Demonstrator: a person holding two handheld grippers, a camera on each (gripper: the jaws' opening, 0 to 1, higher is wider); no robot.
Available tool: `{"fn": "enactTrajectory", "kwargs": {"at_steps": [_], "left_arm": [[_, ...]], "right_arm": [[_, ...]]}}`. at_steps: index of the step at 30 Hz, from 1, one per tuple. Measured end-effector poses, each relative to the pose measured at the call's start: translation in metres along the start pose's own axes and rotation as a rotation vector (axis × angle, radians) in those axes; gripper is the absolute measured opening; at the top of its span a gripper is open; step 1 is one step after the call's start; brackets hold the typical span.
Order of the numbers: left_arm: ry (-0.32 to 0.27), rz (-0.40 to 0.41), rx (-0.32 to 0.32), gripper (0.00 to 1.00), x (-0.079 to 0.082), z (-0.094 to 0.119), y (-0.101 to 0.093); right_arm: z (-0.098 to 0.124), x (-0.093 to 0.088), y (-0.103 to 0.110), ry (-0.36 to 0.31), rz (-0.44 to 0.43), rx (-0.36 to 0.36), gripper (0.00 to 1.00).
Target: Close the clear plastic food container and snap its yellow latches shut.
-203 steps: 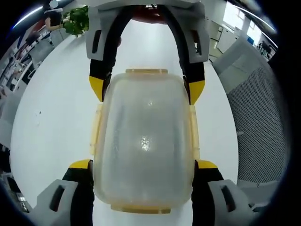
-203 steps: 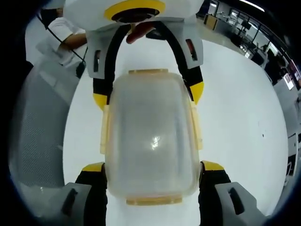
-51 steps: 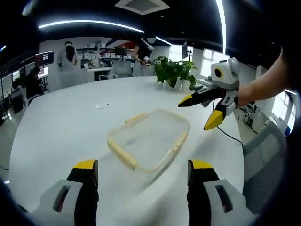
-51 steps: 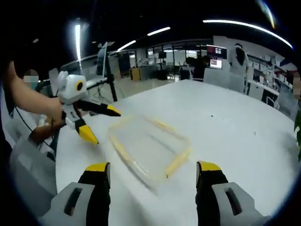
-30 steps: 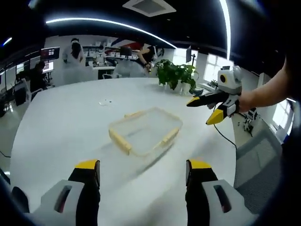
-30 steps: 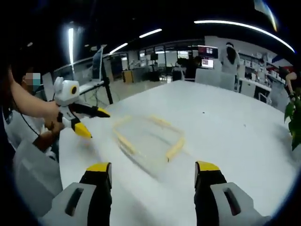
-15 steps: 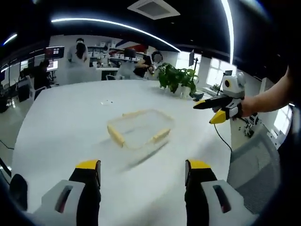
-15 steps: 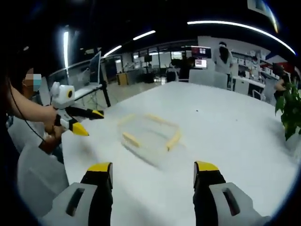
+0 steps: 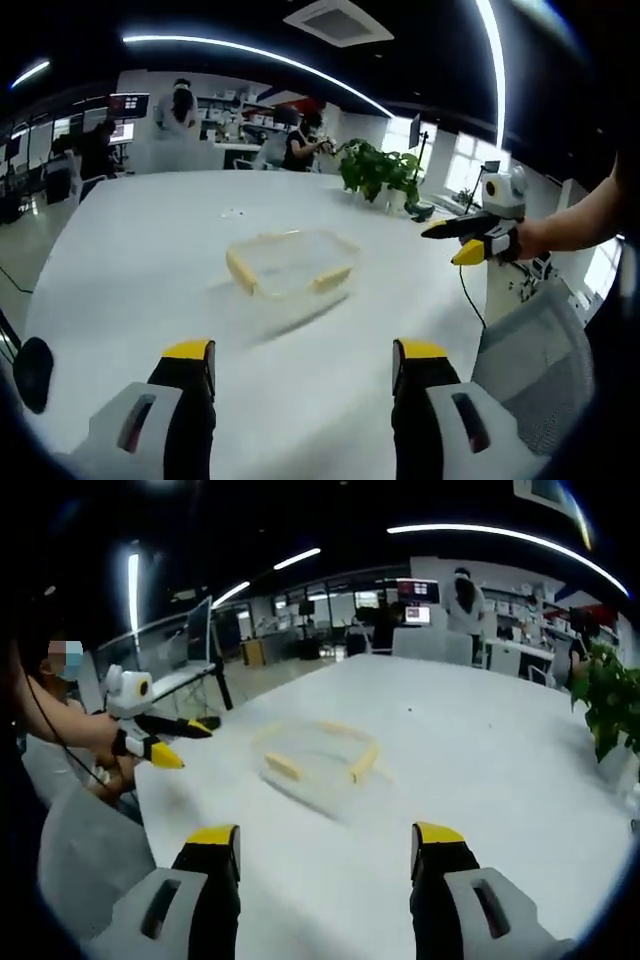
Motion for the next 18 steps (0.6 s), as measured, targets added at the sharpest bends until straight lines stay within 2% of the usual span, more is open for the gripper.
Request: {"fn": "enactTrajectory", "kwargs": {"at_steps": [11,18], "left_arm": [[-0.003,0.024,0.011,0.71,-0.007,0.01,-0.003],[-0.027,0.067,0.023,0.71,-0.014,0.023,-0.011]], "right_arm": [[0.013,-0.003,0.005,-0.004,0.003,0.007,0.69],[0.026,-0.011,0.006,-0.001,-0.009,0.0,0.69]]}}
Point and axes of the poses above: the point that each gripper's makers call its tool centre point, and the gripper's own axes: z roughly backward along the fingers, y roughly to its left, x roughly out of its top, the point moved 6 cm from there along z, roughly backward along the fingers, and after that the axes turned 4 degrees about -x, right-handed, at the moved point
